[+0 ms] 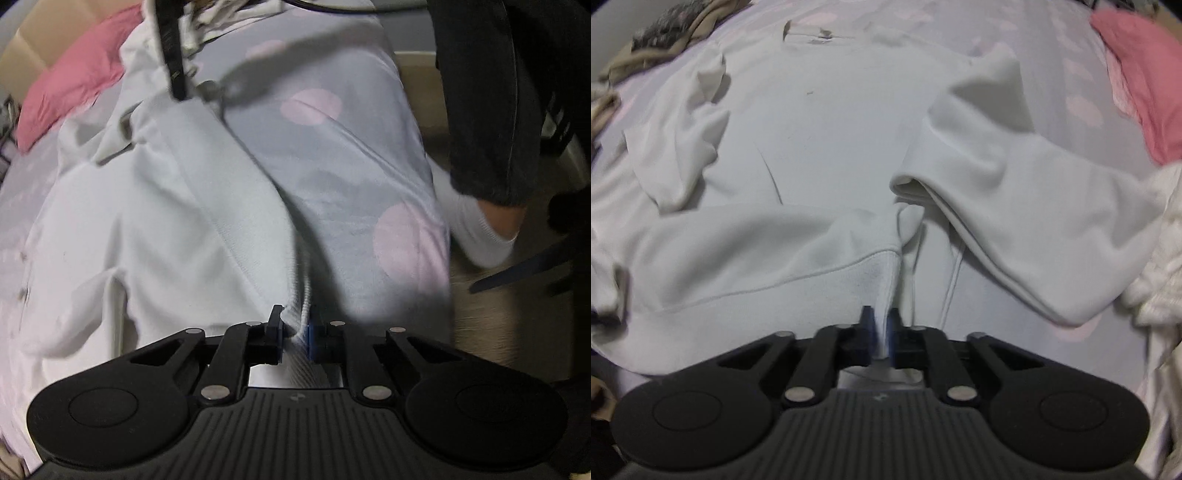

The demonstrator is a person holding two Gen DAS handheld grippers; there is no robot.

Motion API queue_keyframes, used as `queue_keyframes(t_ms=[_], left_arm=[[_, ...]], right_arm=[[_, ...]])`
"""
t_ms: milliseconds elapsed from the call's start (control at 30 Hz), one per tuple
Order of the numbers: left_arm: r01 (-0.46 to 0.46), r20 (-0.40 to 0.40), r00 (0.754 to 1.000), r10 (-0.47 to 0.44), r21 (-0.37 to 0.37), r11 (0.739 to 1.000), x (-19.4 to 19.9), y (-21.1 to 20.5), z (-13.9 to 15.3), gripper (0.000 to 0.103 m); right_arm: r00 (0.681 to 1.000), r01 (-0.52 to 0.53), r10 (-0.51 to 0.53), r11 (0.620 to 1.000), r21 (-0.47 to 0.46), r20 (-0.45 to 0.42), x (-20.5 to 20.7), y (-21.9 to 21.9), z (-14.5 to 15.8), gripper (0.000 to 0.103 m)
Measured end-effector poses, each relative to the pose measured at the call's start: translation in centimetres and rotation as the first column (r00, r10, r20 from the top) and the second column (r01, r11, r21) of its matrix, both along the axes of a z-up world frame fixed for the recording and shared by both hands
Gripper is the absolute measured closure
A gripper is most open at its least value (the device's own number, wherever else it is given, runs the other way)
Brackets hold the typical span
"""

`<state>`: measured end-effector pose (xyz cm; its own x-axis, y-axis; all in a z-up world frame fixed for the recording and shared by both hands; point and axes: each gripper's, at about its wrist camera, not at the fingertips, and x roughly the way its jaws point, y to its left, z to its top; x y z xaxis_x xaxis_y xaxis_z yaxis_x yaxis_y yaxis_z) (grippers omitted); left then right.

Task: Fold clothes

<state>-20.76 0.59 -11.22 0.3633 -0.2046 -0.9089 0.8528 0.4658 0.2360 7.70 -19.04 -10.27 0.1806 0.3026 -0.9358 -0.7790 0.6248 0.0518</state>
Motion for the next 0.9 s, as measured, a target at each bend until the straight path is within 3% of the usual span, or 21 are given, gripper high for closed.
queue_keyframes(t_ms=[133,233,300,367,467,567,600,667,700,767,833,900], left_arm=[[-0.061,-0.078,0.995,0.053,-0.093,0.994,-0.4,3.9,4.8,0.094],[-0.079,-0.190,0.981,0.046,-0.169,0.983,-1.9,6.4,7.8,0.094],[-0.065,-0.266,0.964,0.018,-0.170,0.983,-3.0,5.2,7.0,0.094],[-0.051,-0.340,0.940,-0.011,-0.172,0.984,-4.2,4.0,6.2,0.094],[-0.030,-0.446,0.893,-0.053,-0.177,0.984,-5.9,2.3,4.9,0.093],[-0.008,-0.577,0.814,-0.067,-0.127,0.992,-8.0,-0.2,1.7,0.094],[-0.002,-0.609,0.790,-0.063,-0.105,0.994,-8.7,-0.9,0.6,0.094],[-0.013,-0.574,0.818,-0.026,-0.064,0.998,-9.5,-0.2,0.2,0.094],[-0.019,-0.556,0.831,-0.008,-0.043,0.999,-10.0,0.2,0.1,0.094],[-0.043,-0.512,0.858,0.033,-0.007,0.999,-10.6,1.1,-0.2,0.091],[-0.146,-0.421,0.898,0.125,-0.018,0.989,-9.6,3.5,0.6,0.086],[-0.225,-0.289,0.936,0.204,-0.041,0.974,-8.3,5.3,1.2,0.082]], right_arm=[[0.996,-0.050,0.054,0.997,0.060,-0.068,-1.7,-1.5,3.5,0.096],[0.967,-0.198,0.201,0.980,0.034,-0.154,-5.0,-3.4,5.2,0.096],[0.913,-0.327,0.317,0.945,0.007,-0.255,-7.6,-4.6,5.7,0.096],[0.831,-0.452,0.419,0.892,-0.004,-0.365,-10.4,-5.4,5.9,0.096],[0.715,-0.593,0.493,0.803,-0.056,-0.495,-14.2,-5.1,4.4,0.096],[0.665,-0.683,0.499,0.708,-0.181,-0.557,-16.5,-3.9,1.1,0.094],[0.662,-0.700,0.493,0.676,-0.231,-0.565,-16.8,-3.5,-0.2,0.091],[0.665,-0.720,0.489,0.621,-0.309,-0.565,-17.1,-2.9,-2.0,0.089],[0.671,-0.721,0.496,0.611,-0.328,-0.551,-17.0,-2.4,-2.2,0.080],[0.692,-0.708,0.520,0.624,-0.330,-0.501,-16.5,-1.3,-1.3,0.069],[0.711,-0.695,0.542,0.638,-0.331,-0.449,-15.9,-0.2,-0.4,0.070],[0.724,-0.684,0.575,0.674,-0.280,-0.382,-15.7,1.4,1.1,0.068]])
